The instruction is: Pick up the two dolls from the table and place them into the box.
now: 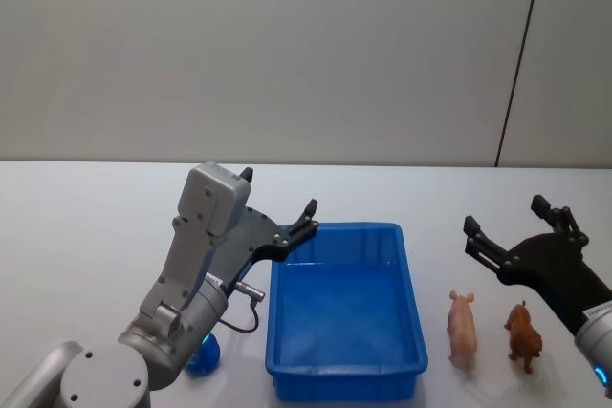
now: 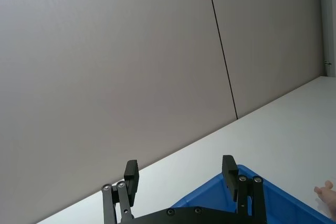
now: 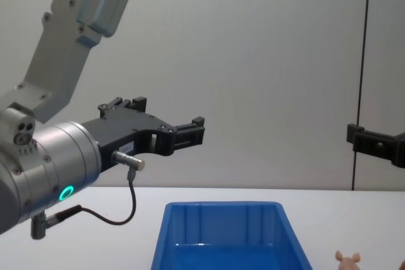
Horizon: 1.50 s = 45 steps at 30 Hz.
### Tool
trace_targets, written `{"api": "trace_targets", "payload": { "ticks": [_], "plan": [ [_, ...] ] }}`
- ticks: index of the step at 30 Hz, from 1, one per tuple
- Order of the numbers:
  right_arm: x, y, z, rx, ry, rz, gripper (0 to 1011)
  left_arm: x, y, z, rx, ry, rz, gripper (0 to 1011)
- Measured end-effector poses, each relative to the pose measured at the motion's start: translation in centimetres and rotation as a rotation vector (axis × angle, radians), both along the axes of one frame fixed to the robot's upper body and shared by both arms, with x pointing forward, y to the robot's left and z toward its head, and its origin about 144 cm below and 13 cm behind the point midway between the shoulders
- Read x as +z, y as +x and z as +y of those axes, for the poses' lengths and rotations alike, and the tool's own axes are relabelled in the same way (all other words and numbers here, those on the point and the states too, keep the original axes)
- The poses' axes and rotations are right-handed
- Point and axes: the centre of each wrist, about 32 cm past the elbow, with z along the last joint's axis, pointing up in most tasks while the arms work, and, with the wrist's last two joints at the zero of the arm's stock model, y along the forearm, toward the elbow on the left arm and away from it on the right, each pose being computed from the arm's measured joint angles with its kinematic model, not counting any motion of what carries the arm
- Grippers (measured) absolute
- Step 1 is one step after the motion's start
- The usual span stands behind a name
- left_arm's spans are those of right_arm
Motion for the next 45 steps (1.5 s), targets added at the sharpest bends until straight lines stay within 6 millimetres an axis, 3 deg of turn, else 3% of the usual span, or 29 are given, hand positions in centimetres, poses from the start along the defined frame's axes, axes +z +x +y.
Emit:
{"api": "trace_targets", "payload": {
  "ticks": [26, 45],
  "plan": [
    [-0.1, 0.1, -0.2, 0.000, -0.004, 0.001, 1001, 0.0, 0.0, 0.0, 0.000, 0.000, 0.000, 1002],
    [-1.3, 0.4, -4.1, -0.019, -0.065, 0.081, 1001, 0.0, 0.0, 0.0, 0.000, 0.000, 0.000, 1002]
  ]
}}
